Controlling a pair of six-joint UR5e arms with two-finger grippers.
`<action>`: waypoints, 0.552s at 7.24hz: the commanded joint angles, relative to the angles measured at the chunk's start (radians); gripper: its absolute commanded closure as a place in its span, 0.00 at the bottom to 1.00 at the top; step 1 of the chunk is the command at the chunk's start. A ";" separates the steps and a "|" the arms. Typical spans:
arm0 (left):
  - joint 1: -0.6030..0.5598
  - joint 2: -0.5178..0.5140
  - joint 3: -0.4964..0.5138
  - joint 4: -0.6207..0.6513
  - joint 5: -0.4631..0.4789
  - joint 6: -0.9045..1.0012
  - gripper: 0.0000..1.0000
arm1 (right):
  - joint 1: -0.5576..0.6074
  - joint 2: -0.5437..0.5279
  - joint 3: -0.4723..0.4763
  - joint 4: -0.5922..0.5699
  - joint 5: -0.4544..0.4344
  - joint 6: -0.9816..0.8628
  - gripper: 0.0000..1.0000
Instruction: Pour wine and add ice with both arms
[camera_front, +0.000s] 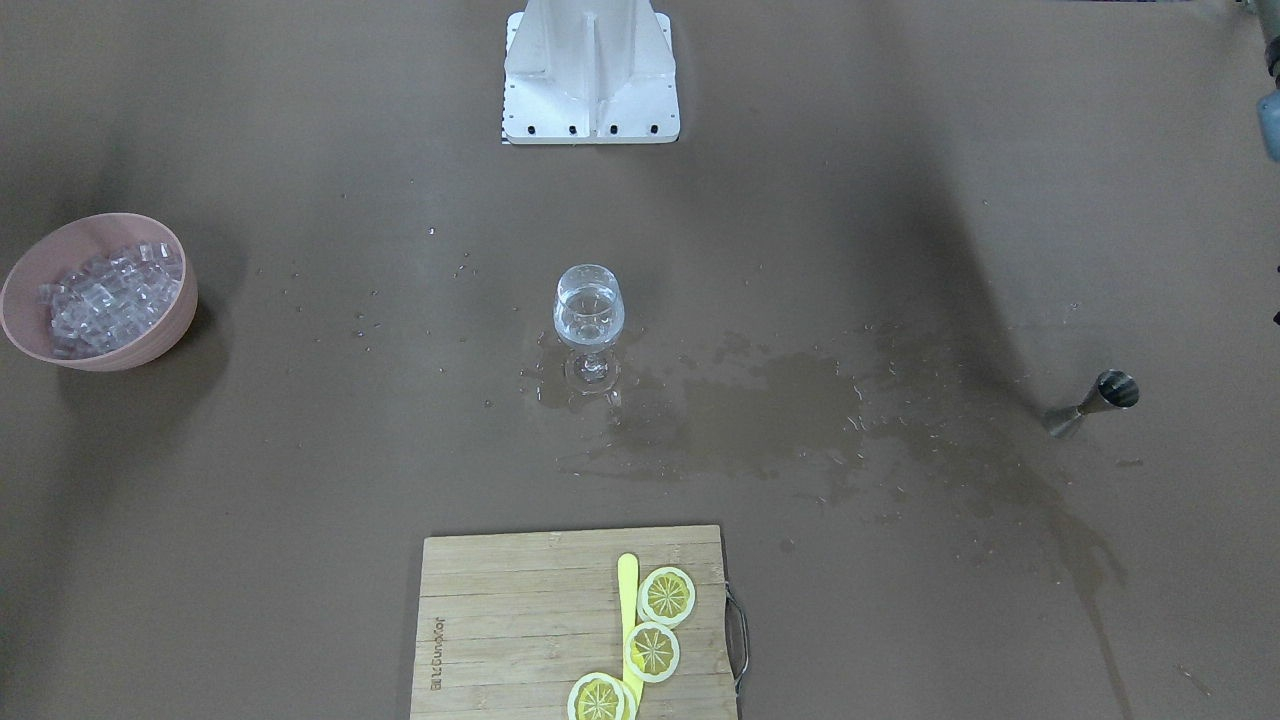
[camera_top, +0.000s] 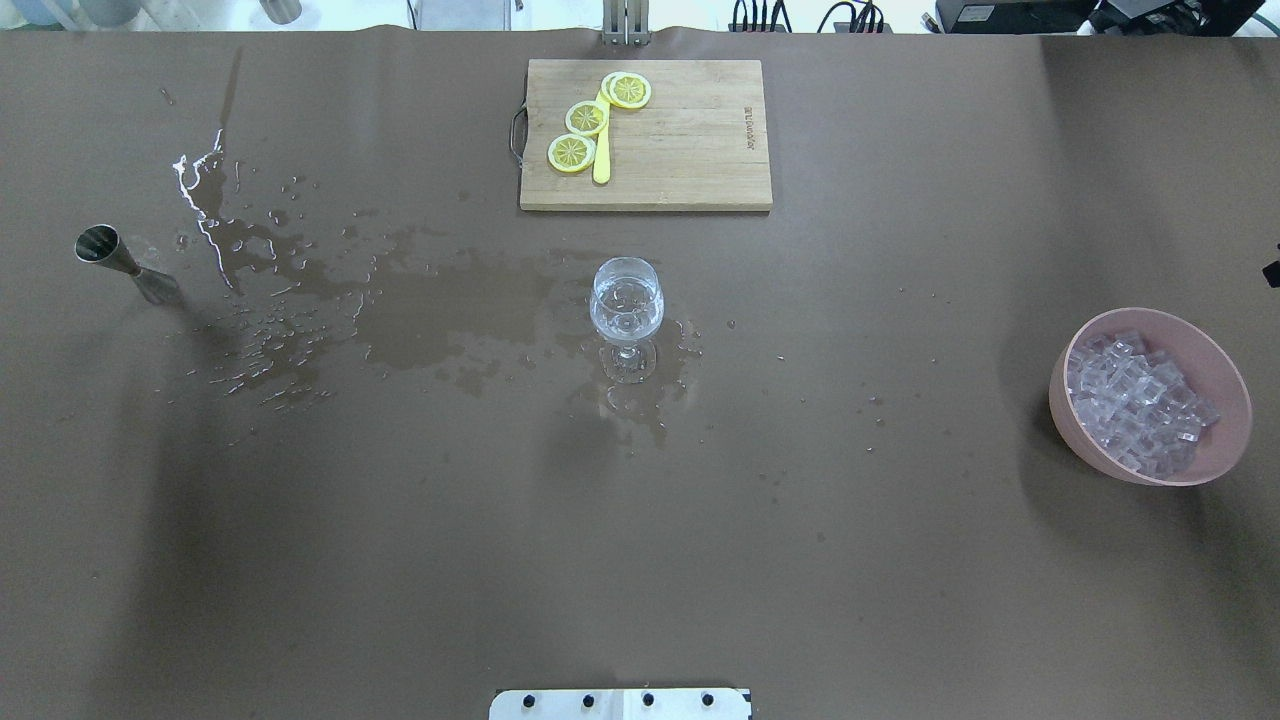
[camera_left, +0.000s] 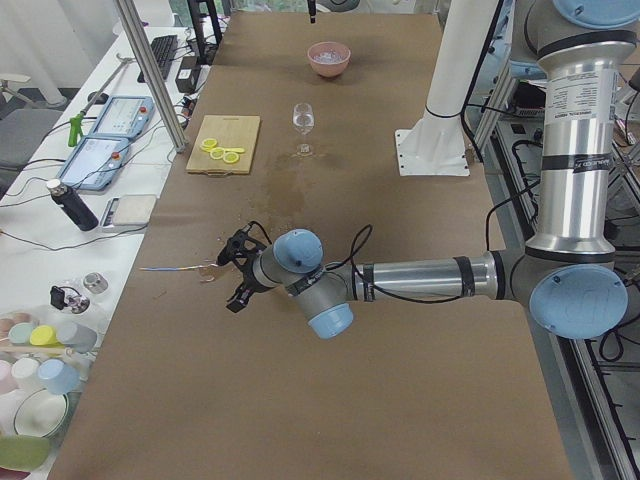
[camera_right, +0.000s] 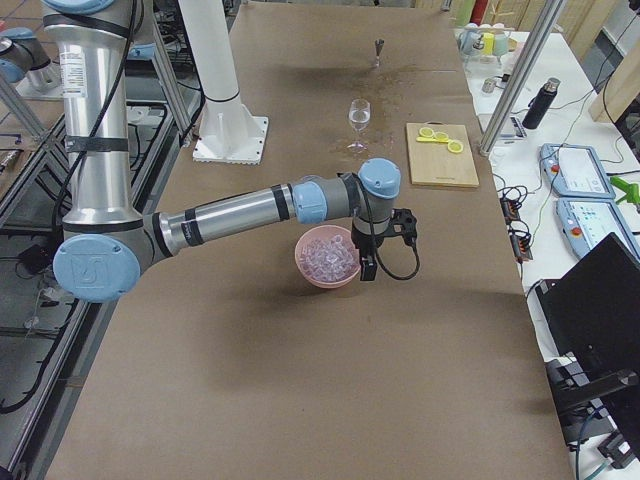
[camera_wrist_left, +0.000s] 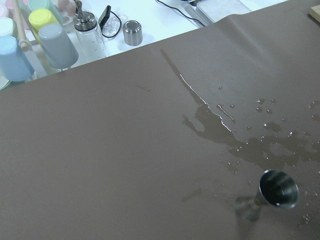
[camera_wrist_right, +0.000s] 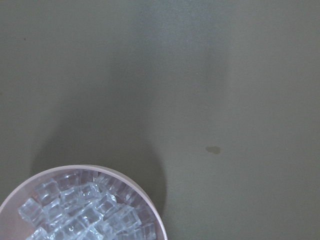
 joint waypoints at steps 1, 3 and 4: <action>0.095 0.003 0.050 -0.152 0.066 -0.169 0.02 | -0.013 0.001 -0.060 0.087 0.002 0.003 0.00; 0.122 0.019 0.073 -0.319 0.078 -0.228 0.02 | -0.014 0.019 -0.111 0.161 0.006 0.015 0.00; 0.151 0.023 0.072 -0.322 0.142 -0.228 0.02 | -0.014 0.045 -0.111 0.151 0.003 0.022 0.00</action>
